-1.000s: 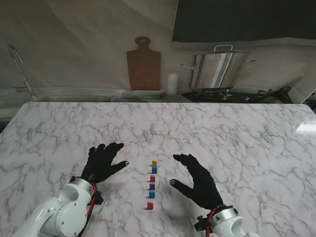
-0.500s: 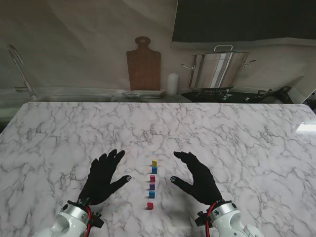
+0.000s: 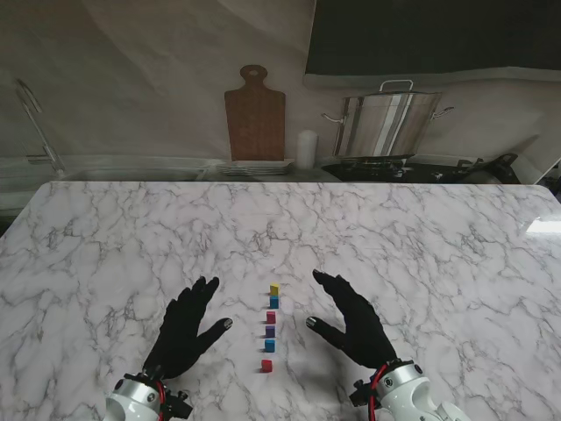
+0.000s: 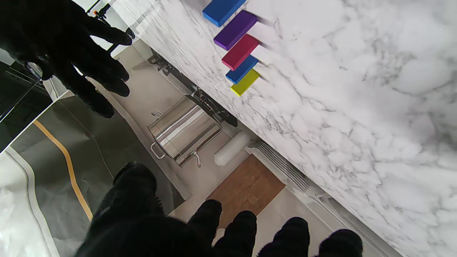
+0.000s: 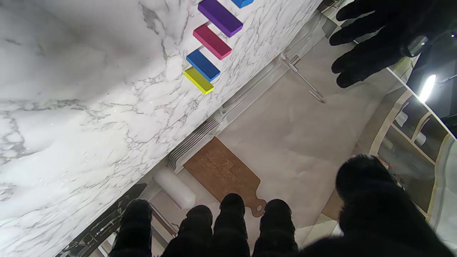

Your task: Arrange dominoes in a row

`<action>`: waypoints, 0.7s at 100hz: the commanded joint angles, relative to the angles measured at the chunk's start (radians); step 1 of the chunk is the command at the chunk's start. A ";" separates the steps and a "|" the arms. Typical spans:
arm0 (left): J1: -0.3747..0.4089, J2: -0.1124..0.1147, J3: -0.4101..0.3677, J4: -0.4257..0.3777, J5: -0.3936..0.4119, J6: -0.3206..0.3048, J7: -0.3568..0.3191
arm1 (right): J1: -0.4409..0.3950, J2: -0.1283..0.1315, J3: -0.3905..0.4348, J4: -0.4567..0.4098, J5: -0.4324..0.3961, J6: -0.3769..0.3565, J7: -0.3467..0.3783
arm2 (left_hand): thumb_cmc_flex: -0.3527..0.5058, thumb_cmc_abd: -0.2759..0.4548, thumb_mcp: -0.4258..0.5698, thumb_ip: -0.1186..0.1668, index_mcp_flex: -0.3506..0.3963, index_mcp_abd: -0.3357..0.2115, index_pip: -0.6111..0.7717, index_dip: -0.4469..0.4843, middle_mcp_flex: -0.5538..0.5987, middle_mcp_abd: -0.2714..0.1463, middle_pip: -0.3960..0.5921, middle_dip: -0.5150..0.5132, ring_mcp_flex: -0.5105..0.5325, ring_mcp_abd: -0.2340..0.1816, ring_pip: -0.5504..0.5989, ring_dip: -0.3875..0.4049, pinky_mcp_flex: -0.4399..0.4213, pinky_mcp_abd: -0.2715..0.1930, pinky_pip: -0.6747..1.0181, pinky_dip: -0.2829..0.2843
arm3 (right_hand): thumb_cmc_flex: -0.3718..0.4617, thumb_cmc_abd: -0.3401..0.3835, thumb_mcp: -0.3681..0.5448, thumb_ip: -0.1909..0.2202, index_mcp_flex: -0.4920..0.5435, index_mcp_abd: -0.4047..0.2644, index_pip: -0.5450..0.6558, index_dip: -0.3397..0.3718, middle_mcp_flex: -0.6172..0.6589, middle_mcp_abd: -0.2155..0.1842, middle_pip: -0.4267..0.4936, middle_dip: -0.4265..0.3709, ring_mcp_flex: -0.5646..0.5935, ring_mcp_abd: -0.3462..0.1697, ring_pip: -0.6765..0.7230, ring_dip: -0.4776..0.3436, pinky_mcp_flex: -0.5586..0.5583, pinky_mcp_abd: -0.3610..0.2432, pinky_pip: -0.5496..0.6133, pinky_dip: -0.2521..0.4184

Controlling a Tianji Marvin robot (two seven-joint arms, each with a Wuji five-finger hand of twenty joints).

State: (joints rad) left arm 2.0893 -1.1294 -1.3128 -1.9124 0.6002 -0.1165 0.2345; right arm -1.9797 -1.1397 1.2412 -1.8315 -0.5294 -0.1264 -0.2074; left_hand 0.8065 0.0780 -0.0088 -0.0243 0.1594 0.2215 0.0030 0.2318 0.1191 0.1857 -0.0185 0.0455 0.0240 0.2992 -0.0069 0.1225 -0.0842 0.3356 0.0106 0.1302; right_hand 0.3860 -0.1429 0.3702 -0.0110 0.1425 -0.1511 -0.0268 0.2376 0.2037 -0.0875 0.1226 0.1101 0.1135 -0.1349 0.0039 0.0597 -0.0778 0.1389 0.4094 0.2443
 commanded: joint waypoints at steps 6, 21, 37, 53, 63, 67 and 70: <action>0.022 -0.002 -0.009 -0.007 0.004 -0.004 -0.031 | -0.017 0.000 0.000 0.008 0.004 -0.018 -0.005 | 0.013 0.050 -0.009 0.022 -0.027 -0.020 -0.023 -0.023 -0.041 -0.024 -0.018 -0.017 -0.028 -0.029 -0.016 -0.028 0.006 -0.010 -0.030 -0.026 | -0.050 0.038 -0.022 -0.024 0.017 -0.025 -0.023 -0.037 -0.027 -0.019 -0.022 -0.008 -0.026 -0.034 -0.027 -0.010 -0.019 -0.031 -0.026 0.000; 0.041 -0.004 -0.020 -0.023 0.004 -0.016 -0.019 | -0.020 -0.001 0.001 0.014 0.008 -0.038 -0.009 | 0.027 0.052 -0.008 0.023 -0.026 -0.018 -0.024 -0.028 -0.041 -0.024 -0.018 -0.018 -0.028 -0.032 -0.015 -0.032 0.006 -0.010 -0.030 -0.033 | -0.044 0.038 -0.018 -0.023 0.018 -0.029 -0.019 -0.045 -0.026 -0.015 -0.018 -0.006 -0.025 -0.028 -0.024 -0.007 -0.019 -0.028 -0.024 0.006; 0.058 -0.006 -0.024 -0.038 0.004 -0.019 -0.009 | -0.021 -0.001 -0.002 0.019 0.007 -0.051 -0.015 | 0.039 0.054 -0.009 0.023 -0.026 -0.018 -0.025 -0.034 -0.041 -0.026 -0.019 -0.020 -0.028 -0.033 -0.016 -0.037 0.007 -0.012 -0.030 -0.039 | -0.040 0.037 -0.018 -0.022 0.017 -0.029 -0.015 -0.049 -0.026 -0.014 -0.013 -0.004 -0.025 -0.027 -0.023 -0.003 -0.020 -0.029 -0.023 0.013; 0.063 -0.005 -0.022 -0.042 0.001 -0.020 -0.019 | -0.017 -0.002 -0.005 0.024 0.009 -0.055 -0.019 | 0.043 0.055 -0.011 0.023 -0.026 -0.018 -0.025 -0.040 -0.042 -0.027 -0.020 -0.024 -0.028 -0.036 -0.017 -0.041 0.007 -0.014 -0.031 -0.045 | -0.036 0.035 -0.017 -0.021 0.017 -0.031 -0.013 -0.052 -0.026 -0.014 -0.009 -0.002 -0.024 -0.026 -0.021 0.000 -0.020 -0.029 -0.023 0.019; 0.064 -0.004 -0.021 -0.043 0.003 -0.019 -0.021 | -0.017 -0.003 -0.005 0.025 0.011 -0.055 -0.020 | 0.044 0.055 -0.011 0.023 -0.026 -0.018 -0.025 -0.043 -0.041 -0.027 -0.020 -0.025 -0.028 -0.036 -0.018 -0.044 0.007 -0.013 -0.031 -0.048 | -0.035 0.035 -0.016 -0.020 0.017 -0.031 -0.011 -0.052 -0.027 -0.014 -0.008 -0.001 -0.023 -0.025 -0.021 0.001 -0.020 -0.030 -0.022 0.023; 0.066 -0.004 -0.021 -0.043 0.002 -0.020 -0.021 | -0.017 -0.003 -0.004 0.025 0.014 -0.055 -0.020 | 0.045 0.055 -0.011 0.023 -0.026 -0.018 -0.025 -0.044 -0.041 -0.027 -0.020 -0.025 -0.028 -0.037 -0.018 -0.045 0.007 -0.013 -0.031 -0.049 | -0.034 0.034 -0.016 -0.020 0.017 -0.031 -0.010 -0.052 -0.027 -0.013 -0.008 -0.001 -0.023 -0.026 -0.020 0.002 -0.020 -0.030 -0.022 0.023; 0.067 -0.004 -0.022 -0.044 0.002 -0.020 -0.020 | -0.017 -0.003 -0.004 0.025 0.014 -0.056 -0.021 | 0.045 0.055 -0.011 0.023 -0.026 -0.017 -0.025 -0.044 -0.041 -0.027 -0.020 -0.025 -0.028 -0.037 -0.018 -0.045 0.007 -0.013 -0.031 -0.050 | -0.034 0.034 -0.016 -0.020 0.017 -0.031 -0.010 -0.052 -0.026 -0.012 -0.007 -0.001 -0.022 -0.026 -0.020 0.002 -0.020 -0.031 -0.022 0.024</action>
State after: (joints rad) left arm 2.1473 -1.1323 -1.3378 -1.9505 0.6021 -0.1318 0.2283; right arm -1.9936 -1.1407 1.2378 -1.8108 -0.5187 -0.1798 -0.2263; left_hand 0.8285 0.0781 -0.0088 -0.0242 0.1594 0.2215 0.0025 0.2075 0.1088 0.1825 -0.0223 0.0343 0.0238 0.2968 -0.0090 0.0995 -0.0840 0.3357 0.0105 0.1058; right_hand 0.3748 -0.1432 0.3617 -0.0110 0.1426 -0.1510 -0.0271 0.2125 0.2036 -0.0875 0.1222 0.1096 0.1133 -0.1349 0.0039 0.0597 -0.0792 0.1389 0.4085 0.2543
